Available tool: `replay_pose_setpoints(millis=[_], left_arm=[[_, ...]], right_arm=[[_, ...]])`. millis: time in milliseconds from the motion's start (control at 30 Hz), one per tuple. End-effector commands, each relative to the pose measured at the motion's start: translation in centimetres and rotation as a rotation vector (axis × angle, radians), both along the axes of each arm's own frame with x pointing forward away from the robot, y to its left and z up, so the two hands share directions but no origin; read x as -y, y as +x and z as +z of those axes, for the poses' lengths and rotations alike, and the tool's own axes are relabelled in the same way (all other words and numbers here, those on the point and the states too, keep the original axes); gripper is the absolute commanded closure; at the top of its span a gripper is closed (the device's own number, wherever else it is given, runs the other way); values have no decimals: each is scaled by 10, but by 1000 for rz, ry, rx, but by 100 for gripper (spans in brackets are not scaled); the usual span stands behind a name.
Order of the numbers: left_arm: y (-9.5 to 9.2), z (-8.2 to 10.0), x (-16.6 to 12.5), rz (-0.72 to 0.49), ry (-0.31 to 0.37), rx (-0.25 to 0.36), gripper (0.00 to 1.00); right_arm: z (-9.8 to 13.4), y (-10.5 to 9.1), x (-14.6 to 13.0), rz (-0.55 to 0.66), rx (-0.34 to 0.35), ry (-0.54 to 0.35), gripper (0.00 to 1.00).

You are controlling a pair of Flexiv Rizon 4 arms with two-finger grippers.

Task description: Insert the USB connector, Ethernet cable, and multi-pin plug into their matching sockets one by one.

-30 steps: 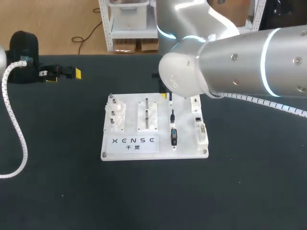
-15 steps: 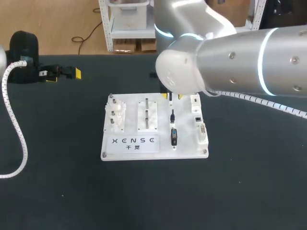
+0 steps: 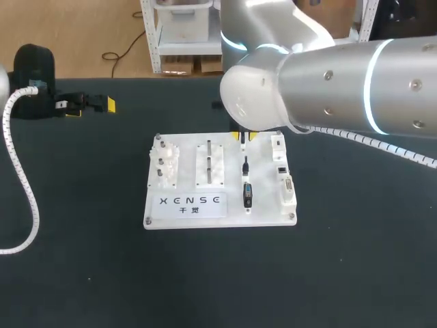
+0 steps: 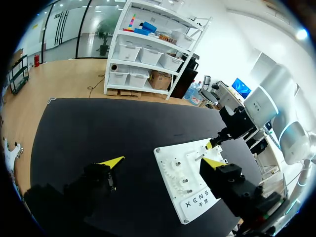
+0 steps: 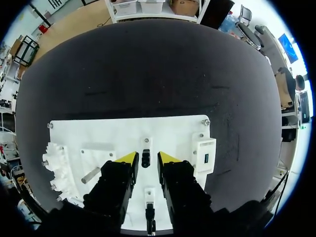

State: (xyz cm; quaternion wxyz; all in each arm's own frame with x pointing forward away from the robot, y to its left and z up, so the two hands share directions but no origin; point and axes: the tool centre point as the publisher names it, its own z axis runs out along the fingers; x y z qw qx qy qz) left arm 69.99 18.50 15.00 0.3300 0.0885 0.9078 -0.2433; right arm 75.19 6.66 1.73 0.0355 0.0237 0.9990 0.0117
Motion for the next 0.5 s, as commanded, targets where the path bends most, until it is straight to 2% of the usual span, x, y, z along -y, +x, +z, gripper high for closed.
replay_pose_setpoints(millis=[33, 133, 267, 500], left_arm=[[0, 0, 0, 0, 0, 0, 0], [0, 0, 0, 0, 0, 0, 0], [0, 0, 0, 0, 0, 0, 0], [0, 0, 0, 0, 0, 0, 0]], right_arm=[[0, 2, -2, 1, -7, -2, 78], [0, 2, -2, 0, -7, -5, 83], [-1, 2, -2, 0, -7, -5, 100], [2, -1, -2, 5, 11, -7, 100]])
